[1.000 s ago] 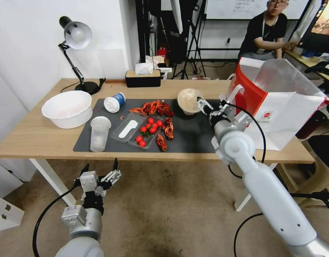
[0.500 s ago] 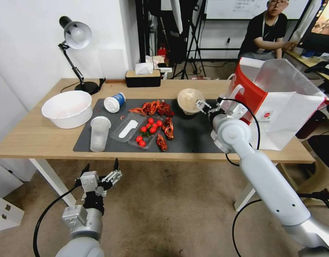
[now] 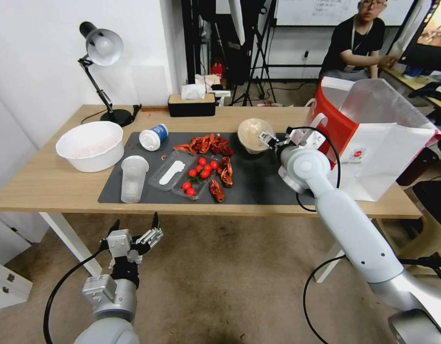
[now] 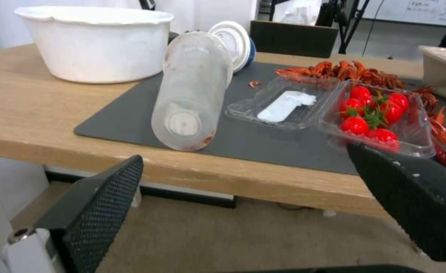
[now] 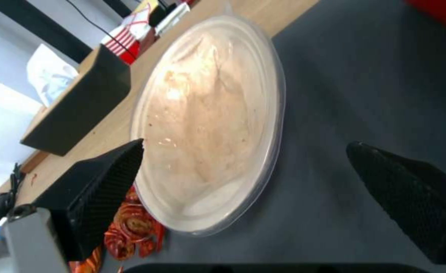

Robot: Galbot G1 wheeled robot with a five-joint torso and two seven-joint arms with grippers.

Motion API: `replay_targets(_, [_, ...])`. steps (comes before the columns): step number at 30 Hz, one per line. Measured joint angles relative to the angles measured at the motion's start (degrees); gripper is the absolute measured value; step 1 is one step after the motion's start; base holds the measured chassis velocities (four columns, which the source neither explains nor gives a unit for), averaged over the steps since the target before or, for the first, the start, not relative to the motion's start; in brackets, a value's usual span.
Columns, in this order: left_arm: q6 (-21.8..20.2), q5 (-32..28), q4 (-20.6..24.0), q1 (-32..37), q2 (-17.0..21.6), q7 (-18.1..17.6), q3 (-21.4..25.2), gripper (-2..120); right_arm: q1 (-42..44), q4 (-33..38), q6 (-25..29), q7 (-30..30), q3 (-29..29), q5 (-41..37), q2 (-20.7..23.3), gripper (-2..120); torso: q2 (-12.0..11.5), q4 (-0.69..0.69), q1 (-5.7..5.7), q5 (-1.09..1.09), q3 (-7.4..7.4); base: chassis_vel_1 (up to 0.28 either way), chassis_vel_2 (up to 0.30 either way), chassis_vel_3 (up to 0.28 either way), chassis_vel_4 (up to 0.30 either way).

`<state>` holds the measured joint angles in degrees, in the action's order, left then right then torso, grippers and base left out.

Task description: Pick up the trash from the table and place it into the takeout bag.

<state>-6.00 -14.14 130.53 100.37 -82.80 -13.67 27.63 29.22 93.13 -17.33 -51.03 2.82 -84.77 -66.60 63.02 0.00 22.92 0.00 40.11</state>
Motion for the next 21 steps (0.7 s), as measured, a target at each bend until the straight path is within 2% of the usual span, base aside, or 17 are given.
replay_targets(21, [-0.8, -0.2, -0.1, -0.2, 0.3, 0.0, -0.1, 100, -4.5, -8.1, -3.6, -3.7, -0.6, -2.5, -2.9, 100, 0.0, 0.00, -0.01, 0.00, -0.01, 0.000, 0.000, 0.000, 0.000])
